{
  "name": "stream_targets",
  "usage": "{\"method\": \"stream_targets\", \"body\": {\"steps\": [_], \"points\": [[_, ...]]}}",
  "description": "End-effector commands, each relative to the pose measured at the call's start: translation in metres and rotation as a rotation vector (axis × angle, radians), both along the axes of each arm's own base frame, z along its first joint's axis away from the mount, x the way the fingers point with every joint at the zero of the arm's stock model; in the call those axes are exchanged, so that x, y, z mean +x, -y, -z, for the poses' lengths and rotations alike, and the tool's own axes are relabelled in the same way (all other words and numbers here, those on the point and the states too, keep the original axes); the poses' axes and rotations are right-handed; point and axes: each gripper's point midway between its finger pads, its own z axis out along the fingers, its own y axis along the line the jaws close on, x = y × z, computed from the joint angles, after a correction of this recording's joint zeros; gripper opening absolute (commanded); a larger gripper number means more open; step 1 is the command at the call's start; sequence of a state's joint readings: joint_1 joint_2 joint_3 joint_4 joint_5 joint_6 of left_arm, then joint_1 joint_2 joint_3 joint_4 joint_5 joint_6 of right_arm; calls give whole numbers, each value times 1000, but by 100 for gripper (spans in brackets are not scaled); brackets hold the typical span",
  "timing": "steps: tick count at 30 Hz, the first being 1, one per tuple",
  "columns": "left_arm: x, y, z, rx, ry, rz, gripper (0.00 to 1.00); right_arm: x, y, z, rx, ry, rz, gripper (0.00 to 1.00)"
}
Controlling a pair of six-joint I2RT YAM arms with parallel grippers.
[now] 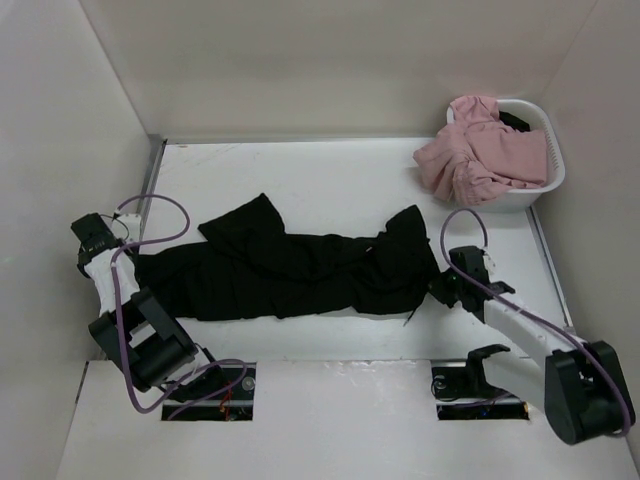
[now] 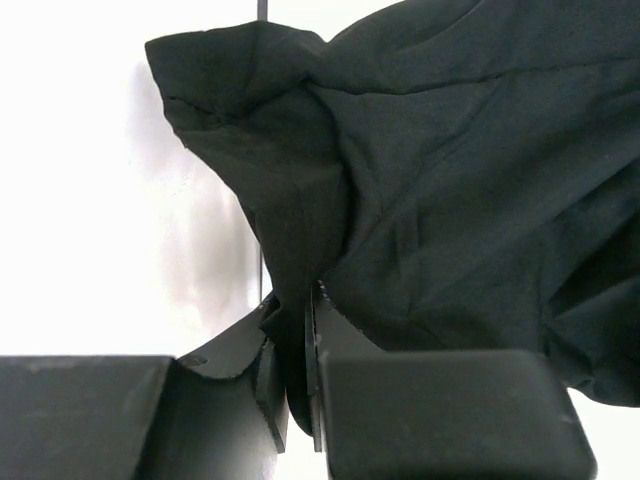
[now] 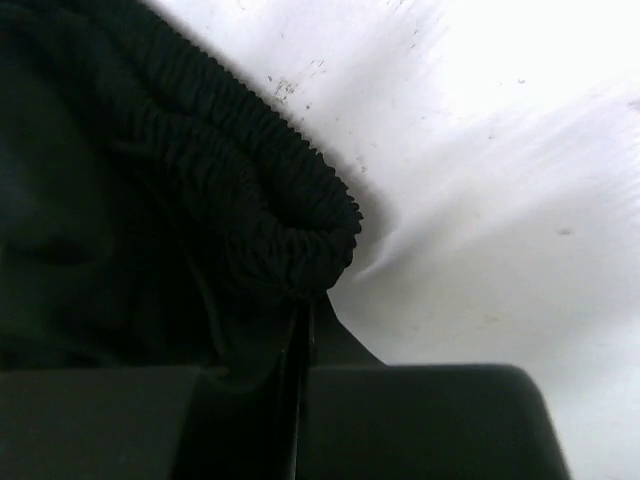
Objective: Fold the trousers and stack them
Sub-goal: Flatten the trousers out
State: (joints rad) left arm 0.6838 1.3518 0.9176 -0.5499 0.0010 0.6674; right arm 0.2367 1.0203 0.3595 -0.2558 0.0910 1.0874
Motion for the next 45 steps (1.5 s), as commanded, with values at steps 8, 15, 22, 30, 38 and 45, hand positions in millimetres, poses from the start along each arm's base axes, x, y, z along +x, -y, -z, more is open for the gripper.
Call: {"method": "stream_targets", "body": {"steps": [8,15,22,30,38,45], "points": [[193,-3,-212,-41,512,45,3,213,-28,-335,-66,626,-183,0],[197,-15,-303,44,655,66,4,179,4,-374,-75,686,-115,0],[125,-34,-203,15,404,33,5,93,13,-285,-24,570,-90,0],[33,-29,-69,56,77,89,7,-12,19,-158,70,323,-5,0],[-5,-32,-6,197,-74,150,9,-47,51,-93,17,175,160,0],[-7,-43,-20,266,-58,156,14,-83,111,-114,-119,147,468,2]]}}
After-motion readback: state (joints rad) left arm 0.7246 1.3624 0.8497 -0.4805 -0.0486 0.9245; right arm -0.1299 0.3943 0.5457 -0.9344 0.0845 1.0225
